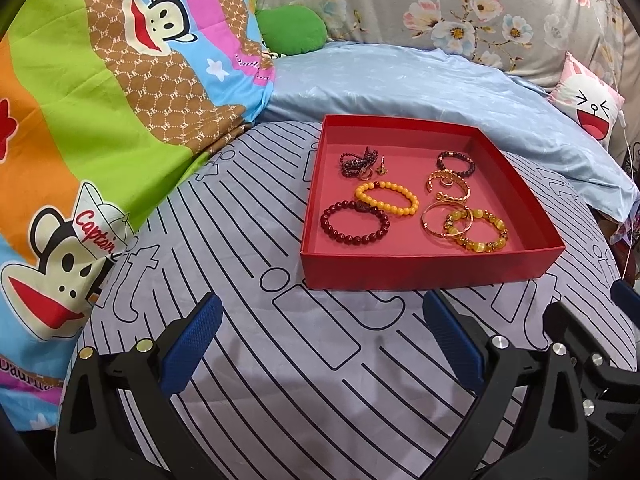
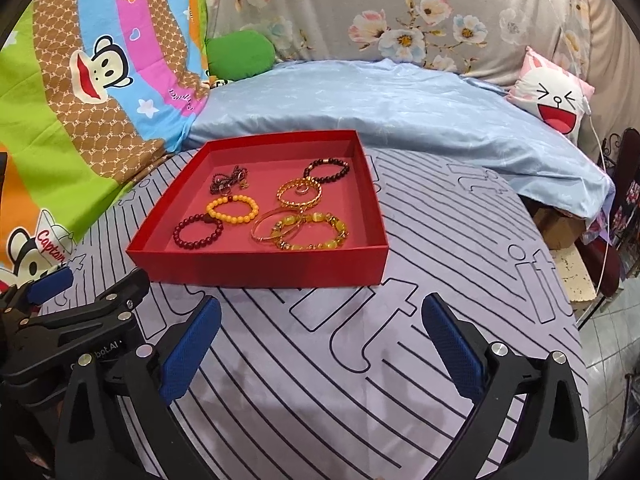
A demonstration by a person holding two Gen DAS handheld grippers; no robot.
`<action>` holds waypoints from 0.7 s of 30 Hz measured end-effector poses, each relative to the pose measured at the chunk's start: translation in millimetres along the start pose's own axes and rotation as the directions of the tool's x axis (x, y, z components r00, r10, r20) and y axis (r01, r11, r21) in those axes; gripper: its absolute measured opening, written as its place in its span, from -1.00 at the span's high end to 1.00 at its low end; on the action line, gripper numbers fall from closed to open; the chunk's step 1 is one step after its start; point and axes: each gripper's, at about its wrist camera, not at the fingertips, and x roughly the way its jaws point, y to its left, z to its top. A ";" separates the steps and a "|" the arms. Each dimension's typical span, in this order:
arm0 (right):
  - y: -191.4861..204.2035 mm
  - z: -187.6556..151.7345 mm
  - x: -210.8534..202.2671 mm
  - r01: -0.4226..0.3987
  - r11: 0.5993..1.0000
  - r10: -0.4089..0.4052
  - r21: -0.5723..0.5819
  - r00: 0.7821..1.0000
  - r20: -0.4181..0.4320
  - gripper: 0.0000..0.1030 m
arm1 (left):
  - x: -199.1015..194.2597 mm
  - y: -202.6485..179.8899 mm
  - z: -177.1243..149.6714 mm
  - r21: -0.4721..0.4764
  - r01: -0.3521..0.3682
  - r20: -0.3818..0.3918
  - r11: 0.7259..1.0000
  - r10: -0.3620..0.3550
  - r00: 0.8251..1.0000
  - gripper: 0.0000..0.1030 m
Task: Organize jewelry
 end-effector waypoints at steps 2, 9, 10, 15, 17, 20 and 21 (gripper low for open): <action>-0.7 -1.1 0.3 0.003 1.000 -0.003 0.006 1.000 0.005 -0.89 | 0.6 0.0 -0.9 -0.003 0.000 -0.001 1.000 0.000 1.000 -0.86; -1.2 -1.2 1.0 0.020 1.000 -0.020 0.012 1.000 0.006 -0.89 | 3.0 -1.3 -2.1 0.006 -0.008 0.000 1.000 0.008 1.000 -0.86; -1.6 -1.1 1.2 0.022 1.000 -0.022 0.014 1.000 0.005 -0.89 | 3.1 -1.4 -2.4 0.005 -0.005 -0.001 1.000 0.005 1.000 -0.86; -2.3 -0.5 1.6 0.026 0.999 -0.026 0.020 1.000 0.004 -0.89 | 4.3 -2.7 -3.6 0.006 0.000 -0.006 1.000 0.000 1.000 -0.86; -2.4 -0.5 1.7 0.029 0.999 -0.029 0.020 1.000 0.005 -0.89 | 4.4 -3.9 -4.0 0.010 0.002 -0.005 1.000 -0.002 1.000 -0.86; -2.6 -0.3 2.7 0.033 0.999 -0.033 0.022 0.999 0.001 -0.89 | 6.0 -4.2 -4.0 0.014 0.003 -0.010 1.000 -0.003 1.000 -0.86; -2.6 -0.4 2.9 0.032 0.999 -0.032 0.023 0.999 0.000 -0.89 | 6.4 -4.1 -3.9 0.012 0.004 -0.011 1.000 -0.004 1.000 -0.86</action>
